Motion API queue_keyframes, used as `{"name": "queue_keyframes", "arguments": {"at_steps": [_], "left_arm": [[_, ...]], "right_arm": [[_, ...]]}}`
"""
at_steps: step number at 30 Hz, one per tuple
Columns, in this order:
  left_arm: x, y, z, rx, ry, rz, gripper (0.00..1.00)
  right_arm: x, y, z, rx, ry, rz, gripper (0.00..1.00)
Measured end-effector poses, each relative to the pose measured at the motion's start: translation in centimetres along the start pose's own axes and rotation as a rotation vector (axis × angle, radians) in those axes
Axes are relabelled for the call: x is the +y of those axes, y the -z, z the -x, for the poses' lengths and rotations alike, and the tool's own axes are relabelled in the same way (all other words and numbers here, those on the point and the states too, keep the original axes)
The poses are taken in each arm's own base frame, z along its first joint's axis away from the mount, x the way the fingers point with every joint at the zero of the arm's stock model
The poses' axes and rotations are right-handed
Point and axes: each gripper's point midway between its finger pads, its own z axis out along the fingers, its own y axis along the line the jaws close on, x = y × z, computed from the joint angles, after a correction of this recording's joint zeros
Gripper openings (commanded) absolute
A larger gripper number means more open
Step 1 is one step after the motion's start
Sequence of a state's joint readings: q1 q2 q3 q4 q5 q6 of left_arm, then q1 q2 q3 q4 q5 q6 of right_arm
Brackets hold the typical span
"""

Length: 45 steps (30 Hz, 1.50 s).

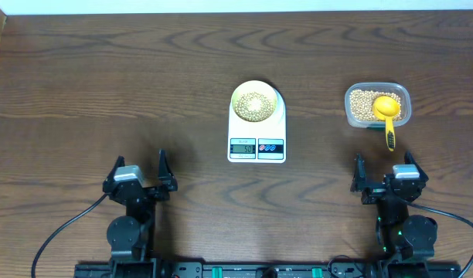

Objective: Scoop item into bowl and weigh 50g on scale

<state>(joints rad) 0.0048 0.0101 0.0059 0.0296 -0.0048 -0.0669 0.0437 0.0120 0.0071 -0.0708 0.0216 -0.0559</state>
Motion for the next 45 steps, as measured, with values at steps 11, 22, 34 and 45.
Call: {"name": "queue_keyframes", "arguments": {"at_steps": [11, 22, 34, 45], "left_arm": [[0.09, 0.08, -0.87, 0.043, 0.017, 0.004, 0.94], [0.09, 0.08, -0.85, 0.043, 0.028, 0.004, 0.94], [0.00, 0.09, -0.86, 0.044, -0.020, -0.002, 0.94], [0.00, 0.09, -0.86, 0.044, -0.053, -0.002, 0.94]], "right_arm": [[0.00, 0.00, 0.01, 0.000, 0.000, 0.000, 0.99], [0.00, 0.00, 0.01, 0.000, 0.000, 0.000, 0.99], [0.00, 0.00, 0.01, 0.000, 0.000, 0.000, 0.99], [0.00, 0.00, 0.01, 0.000, 0.000, 0.000, 0.99]]}}
